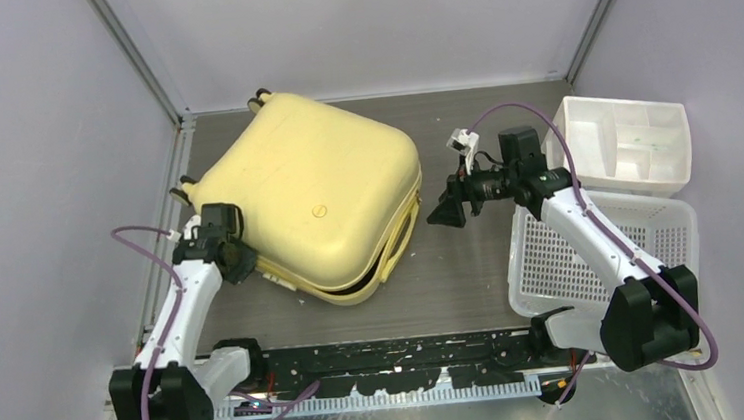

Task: Open, take out, and arrange the luggage
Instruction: Adjust the luggage at the center of the board, then unzip the luggage at the center of the board.

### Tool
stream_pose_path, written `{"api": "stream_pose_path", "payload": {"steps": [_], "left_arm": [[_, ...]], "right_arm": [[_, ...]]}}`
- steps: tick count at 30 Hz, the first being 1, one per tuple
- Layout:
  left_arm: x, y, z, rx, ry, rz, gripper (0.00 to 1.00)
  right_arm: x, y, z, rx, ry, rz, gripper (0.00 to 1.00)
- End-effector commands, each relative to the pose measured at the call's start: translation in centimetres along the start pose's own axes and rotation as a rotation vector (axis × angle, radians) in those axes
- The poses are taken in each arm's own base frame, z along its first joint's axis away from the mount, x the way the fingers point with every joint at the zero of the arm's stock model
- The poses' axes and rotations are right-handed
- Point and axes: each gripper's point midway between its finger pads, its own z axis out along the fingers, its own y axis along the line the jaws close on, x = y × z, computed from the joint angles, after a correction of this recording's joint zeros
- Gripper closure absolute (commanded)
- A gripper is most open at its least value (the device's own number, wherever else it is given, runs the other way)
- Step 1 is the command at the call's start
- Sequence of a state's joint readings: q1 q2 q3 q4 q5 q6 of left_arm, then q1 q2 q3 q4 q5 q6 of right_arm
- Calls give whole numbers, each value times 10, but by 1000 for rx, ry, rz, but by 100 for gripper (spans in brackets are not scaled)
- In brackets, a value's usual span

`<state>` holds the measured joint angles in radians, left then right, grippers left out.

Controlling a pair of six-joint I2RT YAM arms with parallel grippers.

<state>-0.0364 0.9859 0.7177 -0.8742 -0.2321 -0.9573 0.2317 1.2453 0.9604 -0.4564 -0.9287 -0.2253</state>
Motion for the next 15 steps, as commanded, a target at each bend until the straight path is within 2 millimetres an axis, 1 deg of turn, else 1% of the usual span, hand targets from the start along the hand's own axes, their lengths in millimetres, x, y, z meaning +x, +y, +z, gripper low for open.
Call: {"api": "stream_pose_path", "payload": {"steps": [1, 3, 5, 8, 10, 11, 12, 13, 14, 15], "left_arm": [[-71, -87, -11, 268, -197, -84, 96], [-78, -94, -13, 278, -204, -64, 96], [-82, -98, -17, 287, -212, -34, 95], [-82, -96, -32, 307, -216, 41, 91], [-78, -89, -45, 318, -217, 105, 88], [-73, -82, -51, 317, -210, 144, 86], [-72, -79, -60, 339, -224, 182, 85], [-66, -73, -68, 358, -220, 234, 83], [-61, -71, -78, 398, -227, 280, 81], [-51, -74, -90, 482, -219, 357, 76]], "right_arm": [[-15, -28, -8, 155, -82, 48, 20], [-16, -43, -10, 235, -108, 87, 19], [-14, -55, -9, 288, -123, 104, 18], [-6, -65, -4, 314, -123, 165, 21], [0, -72, 1, 326, -105, 178, 24], [2, -76, 3, 336, -99, 181, 25], [3, -78, 6, 340, -95, 183, 26], [3, -80, 9, 340, -96, 181, 27], [1, -82, 12, 338, -102, 181, 29], [-1, -84, 16, 334, -106, 176, 32]]}}
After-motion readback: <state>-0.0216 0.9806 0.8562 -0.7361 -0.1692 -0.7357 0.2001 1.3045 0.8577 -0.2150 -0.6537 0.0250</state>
